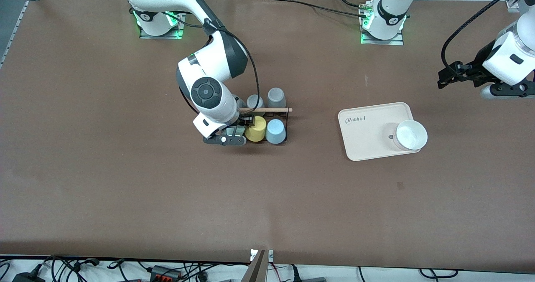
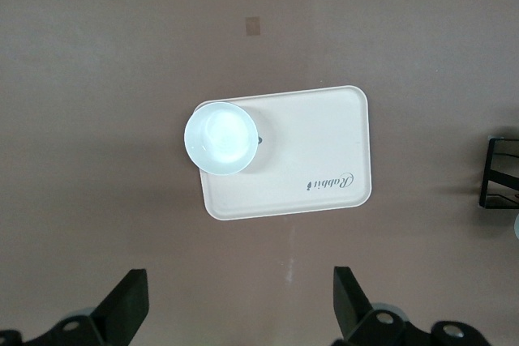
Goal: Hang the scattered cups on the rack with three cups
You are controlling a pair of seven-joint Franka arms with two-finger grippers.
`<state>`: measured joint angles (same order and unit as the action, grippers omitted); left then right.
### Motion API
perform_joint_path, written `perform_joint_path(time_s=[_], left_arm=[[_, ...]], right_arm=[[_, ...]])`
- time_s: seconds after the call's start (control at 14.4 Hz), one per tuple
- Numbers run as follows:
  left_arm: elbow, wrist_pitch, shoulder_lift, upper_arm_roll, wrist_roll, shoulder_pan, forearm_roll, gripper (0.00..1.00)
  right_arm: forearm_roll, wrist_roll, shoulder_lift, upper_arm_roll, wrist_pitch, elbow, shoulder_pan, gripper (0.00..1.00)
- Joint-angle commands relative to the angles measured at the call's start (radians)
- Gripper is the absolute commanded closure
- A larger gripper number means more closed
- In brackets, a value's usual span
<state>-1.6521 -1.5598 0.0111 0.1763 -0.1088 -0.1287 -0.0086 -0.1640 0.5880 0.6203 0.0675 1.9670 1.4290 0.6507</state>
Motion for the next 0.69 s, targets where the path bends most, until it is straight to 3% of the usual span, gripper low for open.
perform_joint_path(time_s=[0.0,0.28,0.48,0.62], left_arm=[[0.008,0.017,0.009,0.003,0.024,-0.008,-0.019,0.0],[0.009,0.018,0.009,0.003,0.024,-0.008,-0.019,0.0],[0.011,0.044,0.009,0.009,0.024,-0.008,-0.019,0.0],[0.011,0.044,0.009,0.011,0.026,-0.008,-0.019,0.0]], right_arm=[[0.009,0.021,-0.025,0.024,-0.037,-0.028,-0.005,0.0],[0.008,0.019,-0.086,0.072,-0.036,-0.03,-0.016,0.0],[0.003,0.003,-0.099,0.167,-0.042,-0.067,-0.023,0.0],[0.007,-0.043,-0.106,0.198,-0.097,-0.082,-0.081,0.0]])
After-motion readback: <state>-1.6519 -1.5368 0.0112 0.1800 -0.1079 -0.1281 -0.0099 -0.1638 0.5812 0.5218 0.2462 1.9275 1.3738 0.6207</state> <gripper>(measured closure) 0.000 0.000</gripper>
